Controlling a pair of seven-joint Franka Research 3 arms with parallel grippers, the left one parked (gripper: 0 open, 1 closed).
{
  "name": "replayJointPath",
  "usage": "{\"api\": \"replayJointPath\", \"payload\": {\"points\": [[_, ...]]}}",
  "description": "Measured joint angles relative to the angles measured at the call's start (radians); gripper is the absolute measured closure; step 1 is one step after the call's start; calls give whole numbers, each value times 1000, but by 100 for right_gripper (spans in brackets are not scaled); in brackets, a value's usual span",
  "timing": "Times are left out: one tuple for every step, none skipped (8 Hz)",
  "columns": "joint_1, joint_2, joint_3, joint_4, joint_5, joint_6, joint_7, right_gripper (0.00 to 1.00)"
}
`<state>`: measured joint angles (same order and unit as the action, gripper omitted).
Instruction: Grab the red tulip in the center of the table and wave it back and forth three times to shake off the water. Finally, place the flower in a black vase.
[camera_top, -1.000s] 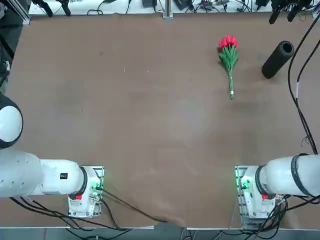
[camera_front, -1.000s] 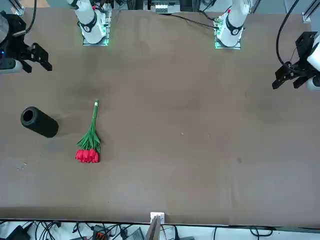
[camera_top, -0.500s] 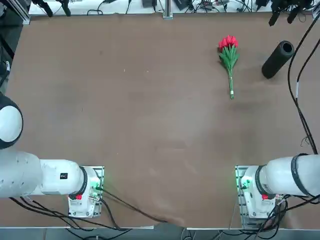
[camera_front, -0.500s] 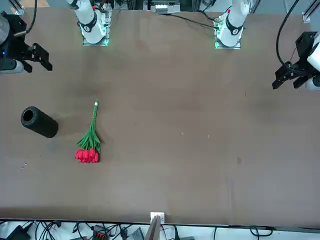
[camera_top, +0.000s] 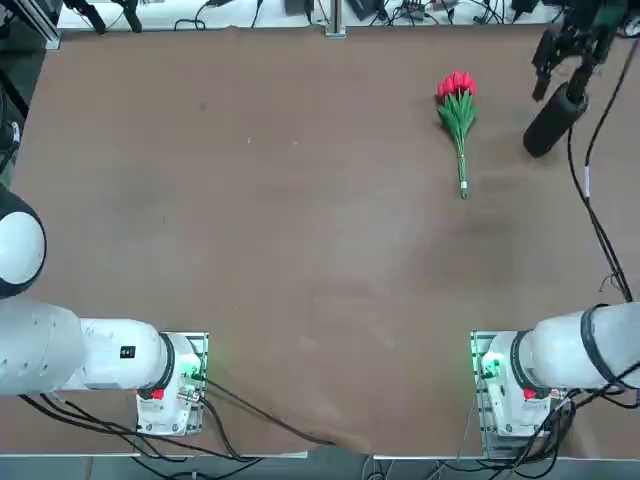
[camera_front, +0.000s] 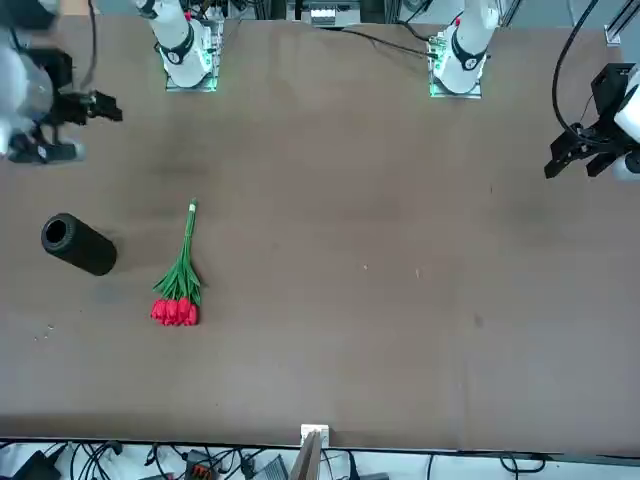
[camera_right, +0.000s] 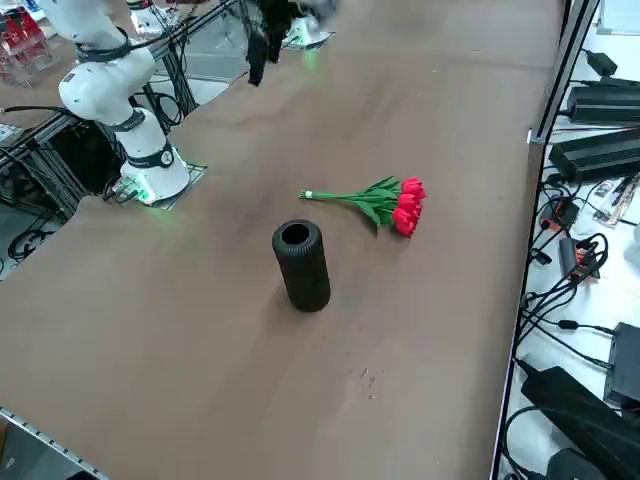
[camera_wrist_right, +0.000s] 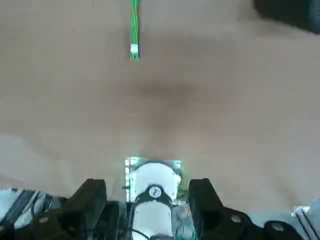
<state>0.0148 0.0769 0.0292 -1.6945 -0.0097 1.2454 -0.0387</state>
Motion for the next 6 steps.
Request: {"api": "replayJointPath", "payload": {"points": [[0, 94, 0, -4, 0, 1, 0, 0], [-1, 196, 0, -3, 0, 22, 0, 0], [-5, 295, -1, 0, 9, 90, 0, 0], [-9, 383, -1, 12, 31, 182, 0, 0], [-12, 452, -1, 28, 54, 261, 1, 0], [-15, 509, -1, 55, 74, 325, 1, 0]]}}
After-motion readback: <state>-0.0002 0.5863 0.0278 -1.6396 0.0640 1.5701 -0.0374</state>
